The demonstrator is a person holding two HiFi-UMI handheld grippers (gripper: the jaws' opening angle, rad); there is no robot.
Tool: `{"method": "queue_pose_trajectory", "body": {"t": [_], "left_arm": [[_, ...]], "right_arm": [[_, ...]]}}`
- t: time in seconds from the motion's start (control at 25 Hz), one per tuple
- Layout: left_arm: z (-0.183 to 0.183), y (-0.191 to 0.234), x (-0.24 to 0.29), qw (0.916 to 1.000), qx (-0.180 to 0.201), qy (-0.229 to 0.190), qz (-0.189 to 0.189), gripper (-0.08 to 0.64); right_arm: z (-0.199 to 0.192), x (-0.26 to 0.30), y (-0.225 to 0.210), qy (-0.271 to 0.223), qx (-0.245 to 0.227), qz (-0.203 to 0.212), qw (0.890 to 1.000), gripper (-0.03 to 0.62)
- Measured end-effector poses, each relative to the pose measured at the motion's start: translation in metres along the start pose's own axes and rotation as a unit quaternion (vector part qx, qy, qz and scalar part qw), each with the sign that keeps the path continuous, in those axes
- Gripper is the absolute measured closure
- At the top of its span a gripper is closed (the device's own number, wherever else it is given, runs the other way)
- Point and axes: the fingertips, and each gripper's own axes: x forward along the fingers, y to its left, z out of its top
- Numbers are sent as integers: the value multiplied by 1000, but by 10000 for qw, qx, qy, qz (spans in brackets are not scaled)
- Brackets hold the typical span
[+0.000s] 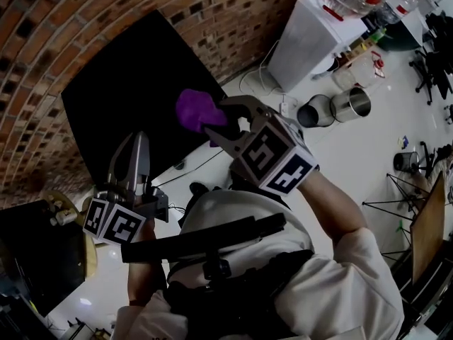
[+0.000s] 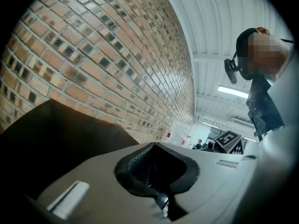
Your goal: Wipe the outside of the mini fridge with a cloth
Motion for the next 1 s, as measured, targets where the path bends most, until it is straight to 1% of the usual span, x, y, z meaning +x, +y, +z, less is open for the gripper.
{"method": "queue_pose_trajectory", "body": {"t": [0.16,0.36,0.48,0.6,0.68,0.76,0.84,0.92,1.0], "left_arm": [[0,-6,8,9997,3,105,-224,552],[2,-2,13,9979,-22,254,-587,552],[4,-4,16,9965,11,277,-789,552],[2,-2,19,9960,-19,339,-823,552],[2,-3,24,9959,-11,363,-824,552],[3,-7,32,9966,-8,358,-748,552],[6,-7,39,9981,47,319,-521,552],[9,0,48,9994,112,256,-205,552],[12,7,61,9997,133,181,91,552]], "right_arm": [[0,-9,-9,-104,194,-186,9996,448],[5,-10,-14,-202,325,-592,9975,453],[5,-17,-23,-251,377,-956,9944,456],[4,-28,-38,-326,493,-1243,9905,456],[5,-38,-52,-503,561,-1377,9876,456],[5,-50,-74,-741,667,-1482,9839,456],[3,-53,-100,-955,769,-1452,9818,456],[0,-47,-124,-1073,842,-1278,9824,456],[-2,-36,-143,-1129,876,-1020,9845,456]]}}
